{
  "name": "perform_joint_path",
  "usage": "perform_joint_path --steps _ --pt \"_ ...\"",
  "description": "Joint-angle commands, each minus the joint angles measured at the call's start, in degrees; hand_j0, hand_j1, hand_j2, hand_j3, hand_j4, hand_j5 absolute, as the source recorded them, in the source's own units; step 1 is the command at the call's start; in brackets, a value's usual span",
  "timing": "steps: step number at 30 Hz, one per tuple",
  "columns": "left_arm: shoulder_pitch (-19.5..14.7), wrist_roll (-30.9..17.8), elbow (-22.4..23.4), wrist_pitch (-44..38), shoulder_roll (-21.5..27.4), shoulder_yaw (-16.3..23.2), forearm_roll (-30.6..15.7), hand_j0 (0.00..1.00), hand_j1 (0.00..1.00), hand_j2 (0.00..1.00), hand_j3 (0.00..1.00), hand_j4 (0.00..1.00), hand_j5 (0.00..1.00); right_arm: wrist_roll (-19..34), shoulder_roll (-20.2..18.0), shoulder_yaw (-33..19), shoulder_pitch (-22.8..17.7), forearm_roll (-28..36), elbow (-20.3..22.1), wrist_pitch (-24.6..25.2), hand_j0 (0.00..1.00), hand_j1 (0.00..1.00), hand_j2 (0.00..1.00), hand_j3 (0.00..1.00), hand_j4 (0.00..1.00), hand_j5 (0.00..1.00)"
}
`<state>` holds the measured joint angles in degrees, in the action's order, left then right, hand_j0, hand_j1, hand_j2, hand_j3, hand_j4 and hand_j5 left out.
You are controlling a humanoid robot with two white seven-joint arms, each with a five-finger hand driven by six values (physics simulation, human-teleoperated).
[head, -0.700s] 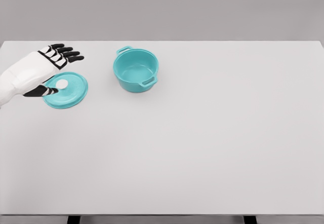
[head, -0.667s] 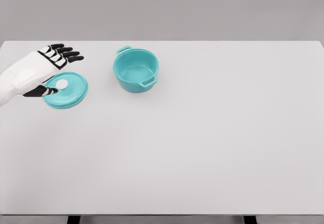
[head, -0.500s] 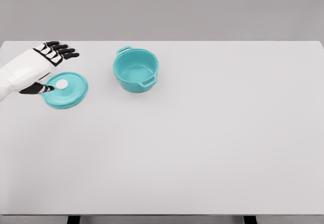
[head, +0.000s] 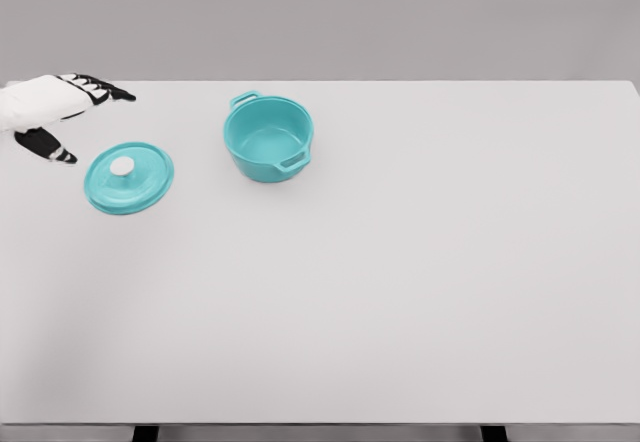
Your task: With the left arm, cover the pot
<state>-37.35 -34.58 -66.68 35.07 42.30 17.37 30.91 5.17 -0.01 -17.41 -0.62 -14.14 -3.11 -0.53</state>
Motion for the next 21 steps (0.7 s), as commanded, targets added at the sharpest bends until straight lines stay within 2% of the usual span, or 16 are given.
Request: perform_joint_path --steps 1,2,4,6,8,13,18,21 --pt "-0.53 -0.42 5.86 -0.07 -1.43 4.86 -0.77 1.0 1.0 1.0 1.0 1.0 1.0 0.01 0.01 0.01 0.0 -0.01 -0.05 0.0 1.0 1.0 1.0 1.0 1.0 1.0" --pt "-2.28 -0.42 7.79 -0.07 -1.96 6.27 -0.77 1.0 1.0 1.0 1.0 1.0 1.0 0.01 0.01 0.01 -0.09 -0.01 0.03 0.0 1.0 1.0 1.0 1.0 1.0 1.0" --pt "-3.26 -0.42 9.99 -0.07 -3.02 6.71 -0.77 1.0 1.0 1.0 1.0 1.0 1.0 0.01 0.01 0.01 -0.09 -0.01 -0.05 0.0 1.0 1.0 1.0 1.0 1.0 1.0" --pt "-3.52 -0.42 11.31 -0.07 -3.81 7.41 -0.68 1.0 1.0 1.0 1.0 1.0 1.0 0.01 0.01 0.01 0.0 -0.01 0.03 0.0 1.0 1.0 1.0 1.0 1.0 1.0" --pt "-3.61 -0.42 11.92 -0.07 -3.9 7.59 -0.77 0.94 0.94 0.94 0.94 0.94 0.94 0.01 0.01 0.01 -0.09 -0.01 0.03 0.0 1.0 1.0 1.0 1.0 1.0 1.0" --pt "-5.01 -0.42 15.44 -0.07 -4.78 7.67 -1.29 0.94 0.94 0.94 0.94 0.94 0.94 0.01 0.01 0.01 -0.09 -0.01 -0.05 0.0 1.0 1.0 1.0 1.0 1.0 1.0" --pt "-5.19 -0.42 15.79 -0.07 -5.39 7.85 -1.56 0.91 0.91 0.91 0.91 0.91 0.91 0.01 0.01 0.01 -0.09 -0.01 0.03 0.0 1.0 1.0 1.0 1.0 1.0 1.0" --pt "-5.1 -0.42 15.44 -0.07 -5.48 7.94 -2.44 0.85 0.85 0.85 0.85 0.85 0.85 0.01 0.01 0.01 -0.09 -0.01 0.03 0.0 1.0 1.0 1.0 1.0 1.0 1.0"
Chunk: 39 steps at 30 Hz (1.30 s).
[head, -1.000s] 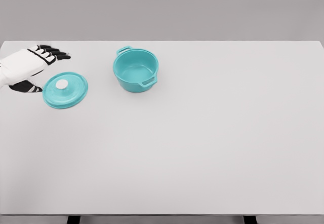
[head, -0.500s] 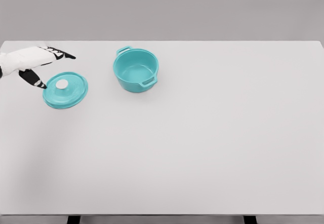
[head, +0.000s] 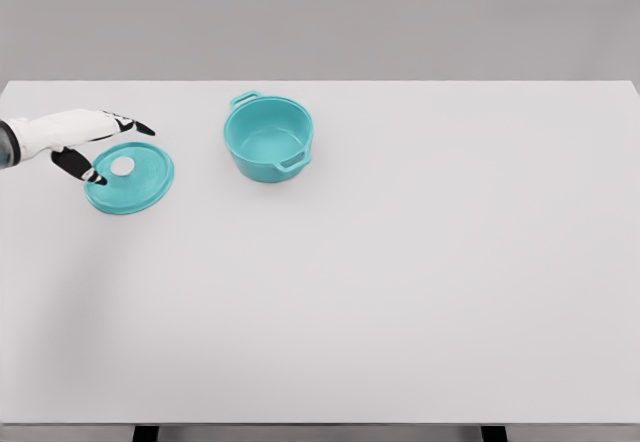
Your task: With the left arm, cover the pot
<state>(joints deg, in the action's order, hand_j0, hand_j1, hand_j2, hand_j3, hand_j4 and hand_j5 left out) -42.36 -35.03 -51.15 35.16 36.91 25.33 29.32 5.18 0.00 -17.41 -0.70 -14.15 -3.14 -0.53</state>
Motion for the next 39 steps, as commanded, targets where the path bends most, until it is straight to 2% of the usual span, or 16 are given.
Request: perform_joint_path --steps 1,13,15,21,37,39 --pt "-0.09 0.03 -0.09 -0.16 -0.09 0.07 -0.93 0.85 0.85 0.85 0.85 0.85 0.85 0.01 0.0 0.0 0.0 0.0 -0.02 0.0 1.0 1.0 1.0 1.0 1.0 1.0" --pt "0.88 0.03 -0.09 -0.16 -0.09 0.69 -0.93 0.82 0.82 0.82 0.82 0.82 0.82 0.01 0.0 0.0 0.0 0.0 0.06 0.0 1.0 1.0 1.0 1.0 1.0 1.0" --pt "0.97 0.03 -0.09 -0.16 0.0 0.78 -0.93 0.77 0.77 0.77 0.77 0.77 0.77 0.01 0.0 0.0 0.0 0.0 0.06 0.0 1.0 1.0 1.0 1.0 1.0 1.0" --pt "1.32 0.03 0.17 -0.16 0.0 0.78 -0.93 0.71 0.71 0.71 0.71 0.71 0.71 0.01 0.0 0.0 0.0 0.0 -0.02 0.0 1.0 1.0 1.0 1.0 1.0 1.0" --pt "2.11 0.03 0.17 -0.16 0.0 0.78 -0.85 0.67 0.67 0.67 0.67 0.67 0.67 0.01 0.0 0.0 0.0 0.0 -0.02 0.0 1.0 1.0 1.0 1.0 1.0 1.0" --pt "2.11 0.03 0.17 -0.16 0.0 0.78 -0.85 0.63 0.63 0.63 0.63 0.63 0.63 0.01 0.0 0.0 0.0 0.0 -0.02 0.0 1.0 1.0 1.0 1.0 1.0 1.0"
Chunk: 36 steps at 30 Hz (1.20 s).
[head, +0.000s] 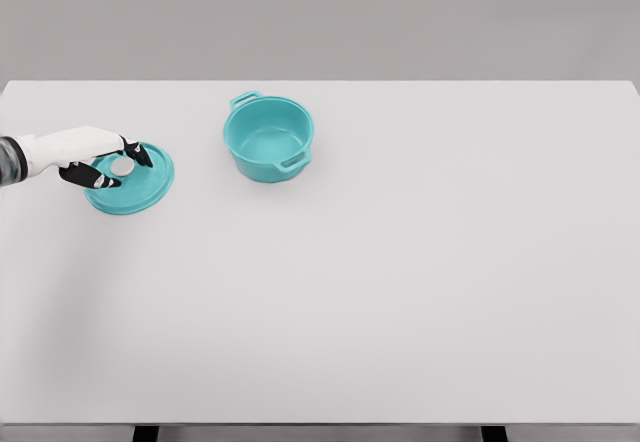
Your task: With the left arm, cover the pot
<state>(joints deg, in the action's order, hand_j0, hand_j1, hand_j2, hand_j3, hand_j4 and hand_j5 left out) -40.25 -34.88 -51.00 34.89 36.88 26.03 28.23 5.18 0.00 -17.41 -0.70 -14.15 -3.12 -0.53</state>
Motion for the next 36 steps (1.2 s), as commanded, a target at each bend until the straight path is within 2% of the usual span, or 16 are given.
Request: perform_joint_path --steps 1,6,19,33,36 --pt "0.0 -0.12 0.03 0.11 0.03 0.07 0.24 0.61 0.61 0.61 0.61 0.61 0.61 0.01 0.0 0.0 0.0 0.0 -0.04 0.0 1.0 1.0 1.0 1.0 1.0 1.0" --pt "0.0 -0.12 -0.15 0.11 0.12 0.07 0.16 0.54 0.54 0.54 0.54 0.54 0.54 0.01 0.0 0.0 0.0 0.0 -0.04 0.0 1.0 1.0 1.0 1.0 1.0 1.0" --pt "-0.26 -0.12 -0.94 0.11 0.3 -0.02 -0.63 0.51 0.51 0.51 0.51 0.51 0.51 0.01 0.0 0.0 0.0 0.0 -0.04 0.0 1.0 1.0 1.0 1.0 1.0 1.0" --pt "-0.88 -0.12 -9.29 0.11 2.32 0.16 -1.78 0.51 0.51 0.51 0.51 0.51 0.51 0.01 0.0 0.0 0.0 0.0 -0.04 0.0 1.0 1.0 1.0 1.0 1.0 1.0" --pt "-1.49 -0.12 -9.9 0.11 2.76 0.33 -1.78 0.51 0.51 0.51 0.51 0.51 0.51 0.01 0.0 0.0 0.0 0.0 -0.04 0.0 1.0 1.0 1.0 1.0 1.0 1.0"
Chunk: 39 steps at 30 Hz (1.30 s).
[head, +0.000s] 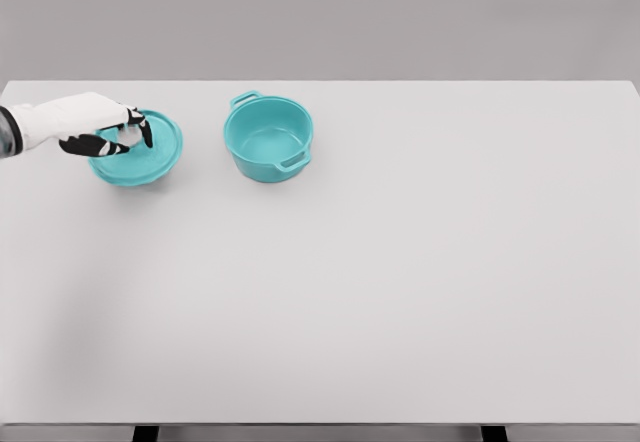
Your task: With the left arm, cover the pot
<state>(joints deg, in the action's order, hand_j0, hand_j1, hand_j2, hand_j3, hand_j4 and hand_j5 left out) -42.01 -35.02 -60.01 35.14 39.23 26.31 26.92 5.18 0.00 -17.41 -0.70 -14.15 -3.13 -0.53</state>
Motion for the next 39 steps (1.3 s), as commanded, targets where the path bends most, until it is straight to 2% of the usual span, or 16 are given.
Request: perform_joint_path --steps 1,6,14,31,39 --pt "-0.09 0.02 -0.9 -0.14 0.32 0.23 -0.46 0.51 0.51 0.51 0.51 0.51 0.51 0.01 0.0 0.0 0.0 0.0 0.06 0.0 1.0 1.0 1.0 1.0 1.0 1.0" --pt "-1.58 0.02 -1.08 -0.14 -0.29 0.85 -0.46 0.51 0.51 0.51 0.51 0.51 0.51 0.01 0.0 0.0 0.0 0.0 0.06 0.0 1.0 1.0 1.0 1.0 1.0 1.0" --pt "-1.93 0.02 -4.33 -0.14 -0.64 0.85 -0.55 0.51 0.51 0.51 0.51 0.51 0.51 0.01 0.0 0.0 0.0 0.0 0.06 0.0 1.0 1.0 1.0 1.0 1.0 1.0" --pt "-3.52 0.02 -4.06 -0.14 -6.62 0.85 -0.37 0.49 0.49 0.49 0.49 0.49 0.49 0.01 0.0 0.0 0.0 0.0 0.06 0.0 1.0 1.0 1.0 1.0 1.0 1.0" --pt "-4.66 0.02 -3.62 -0.14 -9.17 2.34 -0.2 0.49 0.49 0.49 0.49 0.49 0.49 0.01 0.0 0.0 0.0 0.0 0.06 0.0 1.0 1.0 1.0 1.0 1.0 1.0"
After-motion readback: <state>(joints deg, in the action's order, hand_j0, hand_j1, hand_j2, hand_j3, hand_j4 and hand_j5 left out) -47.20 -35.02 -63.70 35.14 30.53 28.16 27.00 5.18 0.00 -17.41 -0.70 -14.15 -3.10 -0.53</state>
